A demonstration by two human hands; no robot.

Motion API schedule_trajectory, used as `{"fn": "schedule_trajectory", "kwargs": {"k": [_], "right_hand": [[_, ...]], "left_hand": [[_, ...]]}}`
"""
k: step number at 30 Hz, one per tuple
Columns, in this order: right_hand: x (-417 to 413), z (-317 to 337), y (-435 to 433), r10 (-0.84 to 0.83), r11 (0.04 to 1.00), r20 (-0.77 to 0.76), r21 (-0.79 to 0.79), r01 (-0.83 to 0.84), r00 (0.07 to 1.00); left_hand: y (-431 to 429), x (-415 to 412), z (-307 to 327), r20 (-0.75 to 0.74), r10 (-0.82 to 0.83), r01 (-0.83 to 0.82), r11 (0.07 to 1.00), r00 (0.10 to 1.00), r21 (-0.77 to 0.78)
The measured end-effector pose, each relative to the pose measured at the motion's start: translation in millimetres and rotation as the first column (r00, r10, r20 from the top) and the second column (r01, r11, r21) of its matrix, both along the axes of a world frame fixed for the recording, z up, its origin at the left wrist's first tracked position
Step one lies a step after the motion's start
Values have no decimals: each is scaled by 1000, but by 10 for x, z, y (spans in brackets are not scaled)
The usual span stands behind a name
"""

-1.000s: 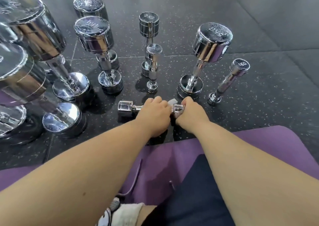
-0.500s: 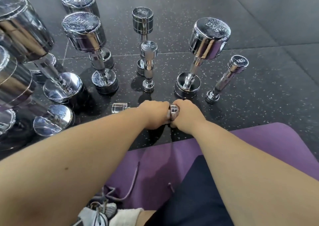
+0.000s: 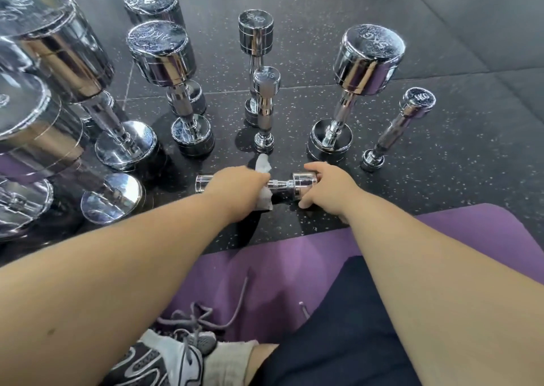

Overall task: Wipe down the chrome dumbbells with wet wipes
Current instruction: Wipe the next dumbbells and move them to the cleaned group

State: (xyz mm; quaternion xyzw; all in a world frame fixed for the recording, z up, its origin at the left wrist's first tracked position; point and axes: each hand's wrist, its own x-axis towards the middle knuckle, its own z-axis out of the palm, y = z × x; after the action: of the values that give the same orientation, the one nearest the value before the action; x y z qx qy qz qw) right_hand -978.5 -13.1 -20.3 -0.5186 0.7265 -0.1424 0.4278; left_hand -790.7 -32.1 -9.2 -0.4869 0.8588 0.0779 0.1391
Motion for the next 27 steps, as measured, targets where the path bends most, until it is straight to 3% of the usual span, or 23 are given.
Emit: {"fn": "schedule_trajectory", "kwargs": {"k": [1, 4, 6, 10, 12, 15, 19, 22, 24, 25, 27], "right_hand": [[-5, 5, 21, -38, 999, 37, 7, 38, 999], [8, 9, 74, -30, 999, 29, 12, 30, 999], [37, 34, 78, -20, 1000, 5, -9, 20, 1000], [41, 20, 76, -115, 993, 90, -29, 118, 989], [32, -20, 80, -198, 977, 182, -37, 208, 963], [10, -104, 14, -235, 966, 257, -49, 255, 937], [-36, -150, -129, -124, 981, 154, -129, 144, 980], [35, -202, -167, -134, 977, 146, -144, 155, 980], [57, -269, -185, -165, 971, 167, -144, 190, 972], [52, -277, -183, -169, 972, 170, -133, 193, 971], [21, -261, -210, -165, 977, 196, -101, 187, 967]], "left_hand": [[10, 115, -17, 37, -22, 23, 999, 999, -30], [-59, 439, -15, 331, -164, 227, 960, 929, -162], [30, 395, 16, 421, -161, 269, 940, 893, -210], [315, 114, -180, 130, -135, 158, 970, 982, -183], [232, 111, -317, -82, -223, 206, 962, 971, -182], [64, 172, -263, -260, -114, 68, 981, 959, -179], [-110, 23, -222, -234, -13, -39, 976, 972, -213], [-75, -354, -287, -343, 38, -95, 984, 939, -151], [-57, -396, -405, -421, 12, -114, 969, 907, -218], [-81, -312, -406, -399, -30, -84, 961, 917, -265], [-231, 18, -356, -217, -64, -4, 954, 974, -301]]}}
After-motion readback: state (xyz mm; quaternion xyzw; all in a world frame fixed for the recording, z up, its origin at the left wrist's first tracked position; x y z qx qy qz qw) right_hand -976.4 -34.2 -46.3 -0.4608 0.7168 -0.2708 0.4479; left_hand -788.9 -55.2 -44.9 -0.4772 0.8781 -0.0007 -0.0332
